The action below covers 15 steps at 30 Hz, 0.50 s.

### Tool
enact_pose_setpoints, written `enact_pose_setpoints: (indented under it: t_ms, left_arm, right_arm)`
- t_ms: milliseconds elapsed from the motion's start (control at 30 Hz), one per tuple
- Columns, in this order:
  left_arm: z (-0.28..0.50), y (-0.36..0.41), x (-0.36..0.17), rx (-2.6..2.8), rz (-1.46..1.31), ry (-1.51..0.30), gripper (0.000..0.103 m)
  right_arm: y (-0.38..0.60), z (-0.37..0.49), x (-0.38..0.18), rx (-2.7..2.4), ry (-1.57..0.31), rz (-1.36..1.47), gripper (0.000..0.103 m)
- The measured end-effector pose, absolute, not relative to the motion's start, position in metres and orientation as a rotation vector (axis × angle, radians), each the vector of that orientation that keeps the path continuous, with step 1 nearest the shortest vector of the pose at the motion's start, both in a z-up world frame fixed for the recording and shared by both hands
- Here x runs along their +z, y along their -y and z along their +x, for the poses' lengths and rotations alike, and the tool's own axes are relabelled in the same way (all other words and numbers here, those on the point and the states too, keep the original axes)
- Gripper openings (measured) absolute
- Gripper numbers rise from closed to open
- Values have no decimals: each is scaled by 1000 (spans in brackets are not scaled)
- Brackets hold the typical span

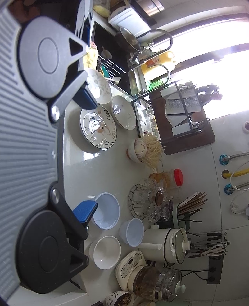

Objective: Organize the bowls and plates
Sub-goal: 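Move both grippers toward the large white leaf-pattern plate by the sink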

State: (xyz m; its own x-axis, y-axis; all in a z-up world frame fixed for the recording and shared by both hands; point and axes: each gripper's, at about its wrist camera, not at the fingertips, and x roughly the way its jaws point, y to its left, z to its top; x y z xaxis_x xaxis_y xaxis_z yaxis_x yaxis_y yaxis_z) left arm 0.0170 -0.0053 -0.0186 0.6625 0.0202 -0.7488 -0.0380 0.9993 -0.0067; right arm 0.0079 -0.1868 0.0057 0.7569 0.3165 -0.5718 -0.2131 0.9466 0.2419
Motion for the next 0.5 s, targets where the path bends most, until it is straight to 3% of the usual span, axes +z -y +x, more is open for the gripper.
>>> enact_pose_setpoints:
  t_ms: [500]
  left_arm:
    - [30, -15, -29, 43, -86, -850, 101]
  right_arm:
    - [174, 18, -3, 266, -687, 169, 103]
